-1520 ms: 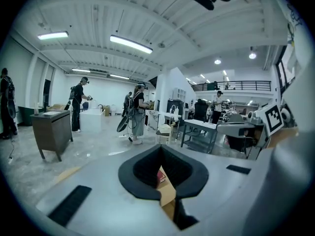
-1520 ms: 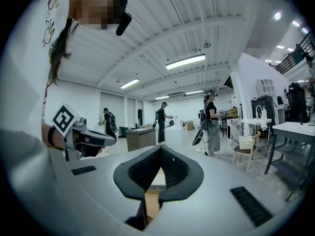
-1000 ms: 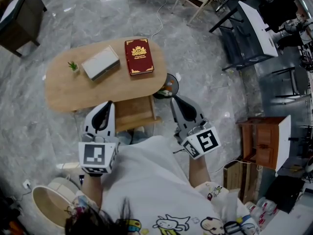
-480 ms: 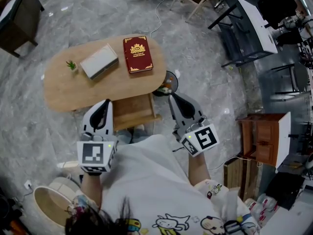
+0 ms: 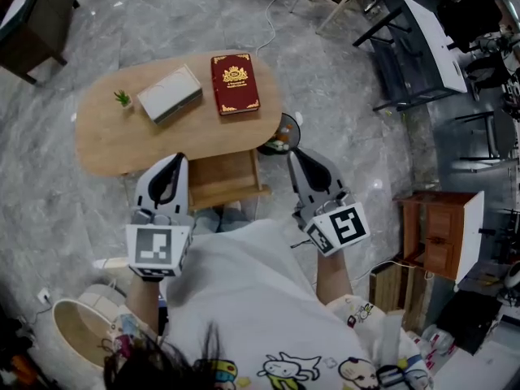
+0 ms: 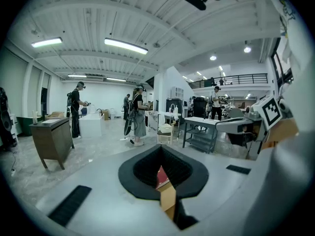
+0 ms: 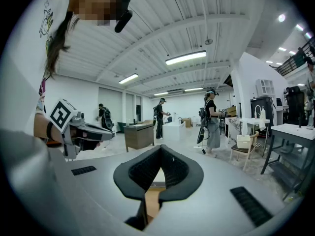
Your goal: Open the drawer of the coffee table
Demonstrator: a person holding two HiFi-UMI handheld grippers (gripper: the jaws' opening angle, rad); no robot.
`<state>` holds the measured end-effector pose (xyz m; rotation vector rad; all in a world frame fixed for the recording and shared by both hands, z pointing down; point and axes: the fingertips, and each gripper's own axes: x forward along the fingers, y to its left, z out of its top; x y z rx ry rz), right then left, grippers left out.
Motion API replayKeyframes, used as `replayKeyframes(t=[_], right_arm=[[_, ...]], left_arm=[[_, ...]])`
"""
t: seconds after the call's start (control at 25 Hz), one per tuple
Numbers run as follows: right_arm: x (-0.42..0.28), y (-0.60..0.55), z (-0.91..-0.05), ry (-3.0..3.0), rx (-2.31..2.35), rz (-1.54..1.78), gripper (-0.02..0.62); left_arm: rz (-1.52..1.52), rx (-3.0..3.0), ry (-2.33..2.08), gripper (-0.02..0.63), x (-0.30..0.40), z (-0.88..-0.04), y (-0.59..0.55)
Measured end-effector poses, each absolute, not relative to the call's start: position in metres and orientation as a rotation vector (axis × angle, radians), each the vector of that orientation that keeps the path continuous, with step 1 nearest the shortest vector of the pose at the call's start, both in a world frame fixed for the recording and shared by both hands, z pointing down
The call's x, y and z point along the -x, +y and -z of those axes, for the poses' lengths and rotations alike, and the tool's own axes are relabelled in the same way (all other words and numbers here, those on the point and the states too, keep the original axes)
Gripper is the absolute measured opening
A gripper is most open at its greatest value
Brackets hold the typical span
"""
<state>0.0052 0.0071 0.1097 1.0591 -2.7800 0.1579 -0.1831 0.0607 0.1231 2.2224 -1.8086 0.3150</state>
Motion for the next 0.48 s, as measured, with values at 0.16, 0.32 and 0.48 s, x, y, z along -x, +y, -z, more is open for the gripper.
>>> replayKeyframes(t=[0.16, 0.32, 0.48], right_arm=[[-0.0044, 0.0058, -0.1097, -2.770, -1.051, -0.141, -0.002], [-0.0059, 0.0057, -0.1100, -2.773, -1.059, -0.163, -0.002], [-0.0038, 0.0052, -0.1102, -2.776, -1.049, -0.165, -0.002]], left_arm=[[-0.317, -2.222, -1.820, 0.003, 0.1847, -0.1220, 0.0603], [-0.326, -2.229, -1.815, 0.003, 0.1847, -0.1220, 0.0623], [-0.327, -2.224, -1.821, 0.003, 0.1874, -0.1226, 0.0611]])
